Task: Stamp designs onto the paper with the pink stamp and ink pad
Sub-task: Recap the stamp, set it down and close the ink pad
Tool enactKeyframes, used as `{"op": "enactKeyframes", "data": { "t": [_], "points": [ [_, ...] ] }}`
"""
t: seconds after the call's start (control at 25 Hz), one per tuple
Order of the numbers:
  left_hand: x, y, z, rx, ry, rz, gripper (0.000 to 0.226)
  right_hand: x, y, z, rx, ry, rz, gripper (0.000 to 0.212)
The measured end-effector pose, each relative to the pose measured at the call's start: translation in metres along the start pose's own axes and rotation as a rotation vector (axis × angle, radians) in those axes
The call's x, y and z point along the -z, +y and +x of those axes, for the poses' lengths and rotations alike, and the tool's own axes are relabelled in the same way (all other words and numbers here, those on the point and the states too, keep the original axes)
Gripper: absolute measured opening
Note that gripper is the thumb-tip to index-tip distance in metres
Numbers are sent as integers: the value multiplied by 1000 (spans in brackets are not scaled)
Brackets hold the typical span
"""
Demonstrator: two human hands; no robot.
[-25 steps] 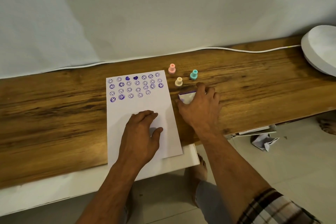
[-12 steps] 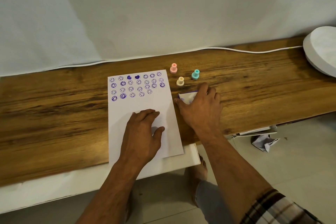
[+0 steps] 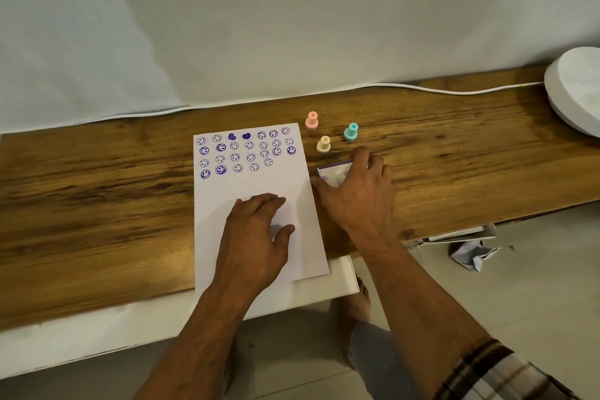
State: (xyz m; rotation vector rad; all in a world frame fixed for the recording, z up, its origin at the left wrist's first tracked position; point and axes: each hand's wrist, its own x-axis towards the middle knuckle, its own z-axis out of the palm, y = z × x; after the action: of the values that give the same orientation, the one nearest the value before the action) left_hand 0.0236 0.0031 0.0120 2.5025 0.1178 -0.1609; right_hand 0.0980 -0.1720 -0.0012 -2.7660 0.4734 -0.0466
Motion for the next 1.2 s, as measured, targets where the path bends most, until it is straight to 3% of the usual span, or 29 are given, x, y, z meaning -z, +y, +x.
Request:
{"op": "enactKeyframes", "data": {
  "t": [1.2],
  "points": [
    [-2, -2, 1, -16, -7, 15, 54, -5, -1, -1, 21, -5, -59, 91]
  ]
}}
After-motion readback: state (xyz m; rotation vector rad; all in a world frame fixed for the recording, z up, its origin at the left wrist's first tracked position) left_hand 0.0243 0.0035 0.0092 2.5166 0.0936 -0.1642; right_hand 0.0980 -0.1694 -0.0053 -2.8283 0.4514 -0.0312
